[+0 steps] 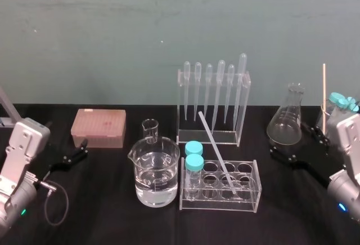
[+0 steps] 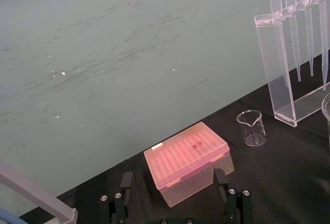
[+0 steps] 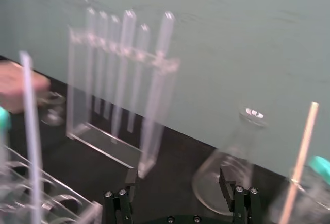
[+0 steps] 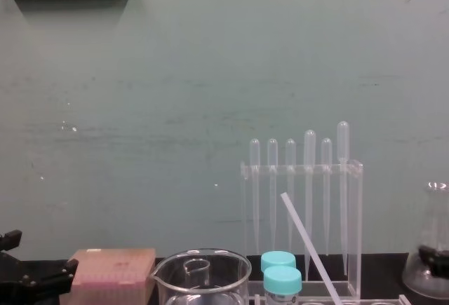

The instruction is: Pick up the stirring rod with one hand, then place it down.

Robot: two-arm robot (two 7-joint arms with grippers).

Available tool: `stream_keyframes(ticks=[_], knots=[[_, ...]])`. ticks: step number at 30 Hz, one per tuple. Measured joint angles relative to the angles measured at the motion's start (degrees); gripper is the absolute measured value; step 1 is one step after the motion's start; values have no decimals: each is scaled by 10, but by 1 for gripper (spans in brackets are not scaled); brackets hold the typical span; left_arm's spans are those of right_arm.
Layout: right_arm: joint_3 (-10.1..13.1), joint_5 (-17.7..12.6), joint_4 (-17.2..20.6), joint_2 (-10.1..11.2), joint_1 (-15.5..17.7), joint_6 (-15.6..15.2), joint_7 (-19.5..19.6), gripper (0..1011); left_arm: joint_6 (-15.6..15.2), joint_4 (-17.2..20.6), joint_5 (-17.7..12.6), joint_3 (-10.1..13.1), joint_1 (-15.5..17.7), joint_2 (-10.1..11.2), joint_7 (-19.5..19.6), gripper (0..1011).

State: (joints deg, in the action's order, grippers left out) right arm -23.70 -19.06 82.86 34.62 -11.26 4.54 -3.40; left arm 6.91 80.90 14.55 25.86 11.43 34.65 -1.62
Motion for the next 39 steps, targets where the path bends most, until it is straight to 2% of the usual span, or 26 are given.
stream_keyframes(ticks=[4, 5, 9, 11, 12, 13, 17, 21, 33, 39], knots=[[13, -52, 20, 2, -1, -23, -59, 1003, 0, 0, 0, 0, 0, 0, 0, 1000], [15, -72, 25, 2, -4, -33, -87, 1003, 0, 0, 0, 0, 0, 0, 0, 1000], [15, -103, 29, -2, -15, -52, -139, 1003, 0, 0, 0, 0, 0, 0, 0, 1000], [10, -127, 29, -10, -30, -67, -188, 1003, 0, 0, 0, 0, 0, 0, 0, 1000], [10, -127, 29, -10, -30, -67, -188, 1003, 0, 0, 0, 0, 0, 0, 0, 1000], [7, -133, 27, -14, -37, -71, -207, 1003, 0, 0, 0, 0, 0, 0, 0, 1000], [-7, -132, 11, -28, -60, -76, -243, 1003, 0, 0, 0, 0, 0, 0, 0, 1000], [-27, -118, -21, -50, -91, -80, -270, 1003, 0, 0, 0, 0, 0, 0, 0, 1000], [-51, -89, -94, -94, -146, -71, -297, 1003, 0, 0, 0, 0, 0, 0, 0, 1000], [-56, -83, -114, -107, -159, -70, -303, 1003, 0, 0, 0, 0, 0, 0, 0, 1000]])
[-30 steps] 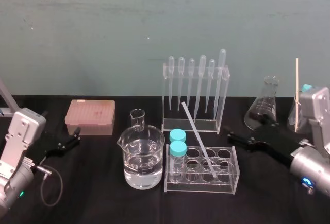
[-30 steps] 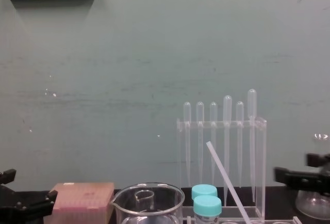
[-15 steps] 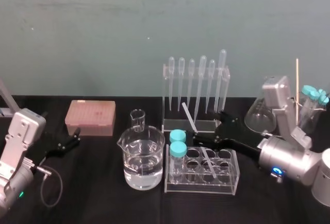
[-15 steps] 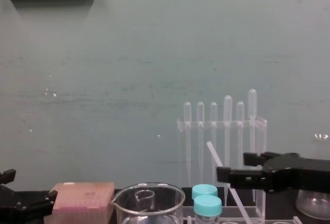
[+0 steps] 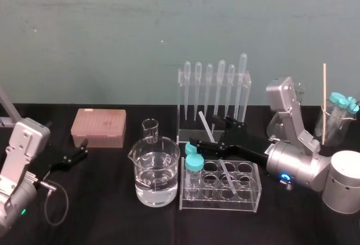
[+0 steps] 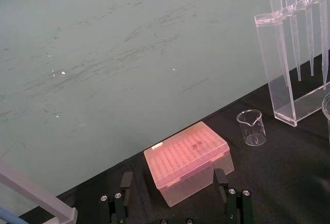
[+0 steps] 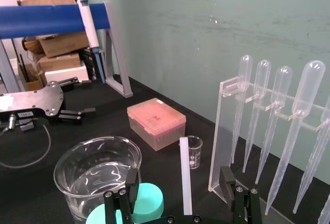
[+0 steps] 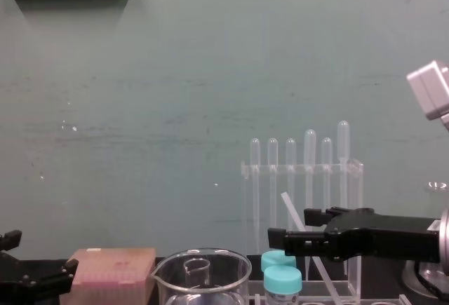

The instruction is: Pick up the stirring rod with one hand, then place it down.

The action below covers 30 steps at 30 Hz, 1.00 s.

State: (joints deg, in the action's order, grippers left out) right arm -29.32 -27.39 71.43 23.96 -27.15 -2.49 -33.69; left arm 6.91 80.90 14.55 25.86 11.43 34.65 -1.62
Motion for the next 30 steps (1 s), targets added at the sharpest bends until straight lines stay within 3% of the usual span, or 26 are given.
stream_keyframes(ticks=[15, 23, 30], knots=[[-2, 4, -4, -2, -3, -3, 0, 981, 0, 0, 0, 0, 0, 0, 0, 1000], [-1, 3, -3, -2, -2, -3, 0, 788, 0, 0, 0, 0, 0, 0, 0, 1000], [-1, 2, -3, -1, -2, -2, 1, 548, 0, 0, 0, 0, 0, 0, 0, 1000]])
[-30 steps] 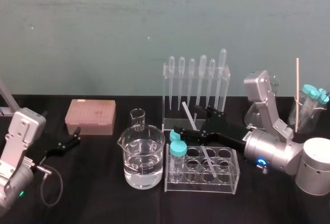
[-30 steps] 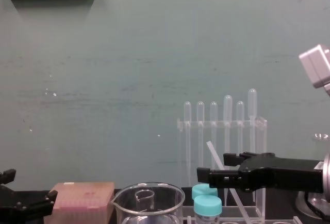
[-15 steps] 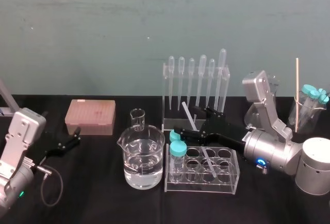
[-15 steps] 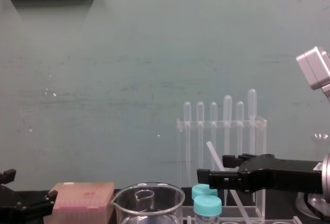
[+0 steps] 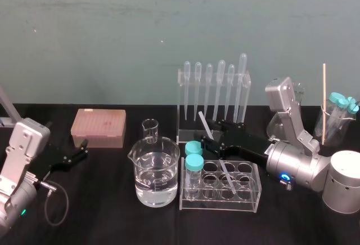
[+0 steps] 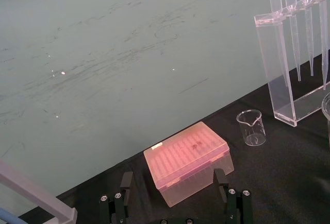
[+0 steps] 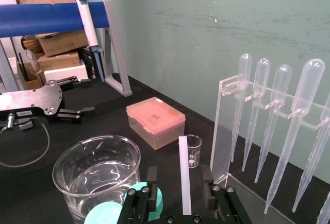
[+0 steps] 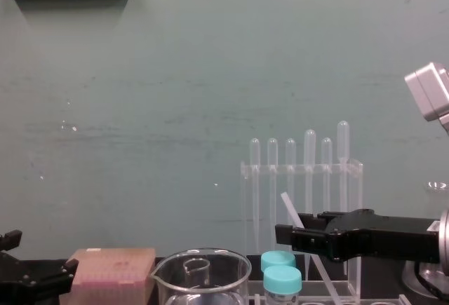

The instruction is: Pick up the stirring rod with one hand, then place it down.

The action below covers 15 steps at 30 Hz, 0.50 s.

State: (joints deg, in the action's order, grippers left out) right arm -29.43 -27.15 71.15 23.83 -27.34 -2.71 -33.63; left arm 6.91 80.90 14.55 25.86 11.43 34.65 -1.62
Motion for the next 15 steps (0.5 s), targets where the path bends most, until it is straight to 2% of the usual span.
stream_keyframes(ticks=[10, 15], knots=[[0, -1, 1, 0, 0, 0, 0, 223, 0, 0, 0, 0, 0, 0, 0, 1000], [0, -1, 1, 0, 1, 0, 0, 94, 0, 0, 0, 0, 0, 0, 0, 1000]])
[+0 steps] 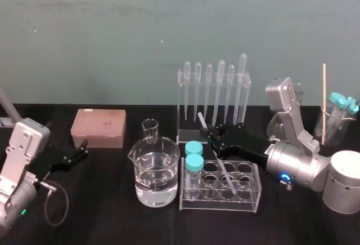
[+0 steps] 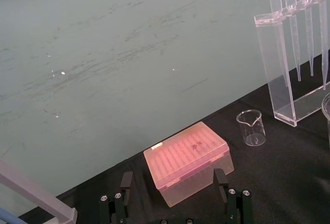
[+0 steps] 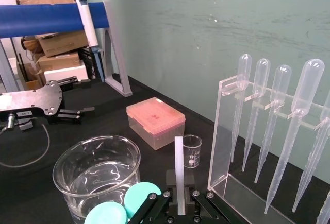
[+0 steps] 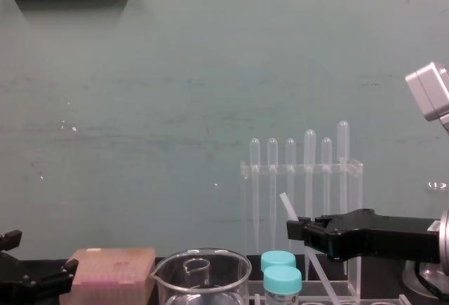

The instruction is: Pick up the stirring rod with one hand, then place it down.

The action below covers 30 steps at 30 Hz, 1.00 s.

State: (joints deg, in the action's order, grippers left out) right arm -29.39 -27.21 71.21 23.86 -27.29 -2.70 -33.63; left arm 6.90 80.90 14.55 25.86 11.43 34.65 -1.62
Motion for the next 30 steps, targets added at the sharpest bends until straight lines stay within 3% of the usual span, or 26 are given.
stream_keyframes(ticks=[9, 15, 21, 30], knots=[[0, 1, 0, 0, 0, 1, 0, 66, 0, 0, 0, 0, 0, 0, 0, 1000], [10, 11, 10, 0, 12, 33, 10, 66, 0, 0, 0, 0, 0, 0, 0, 1000], [38, 10, 40, 0, 43, 84, 20, 66, 0, 0, 0, 0, 0, 0, 0, 1000], [97, -23, 111, 3, 99, 152, 27, 66, 0, 0, 0, 0, 0, 0, 0, 1000]])
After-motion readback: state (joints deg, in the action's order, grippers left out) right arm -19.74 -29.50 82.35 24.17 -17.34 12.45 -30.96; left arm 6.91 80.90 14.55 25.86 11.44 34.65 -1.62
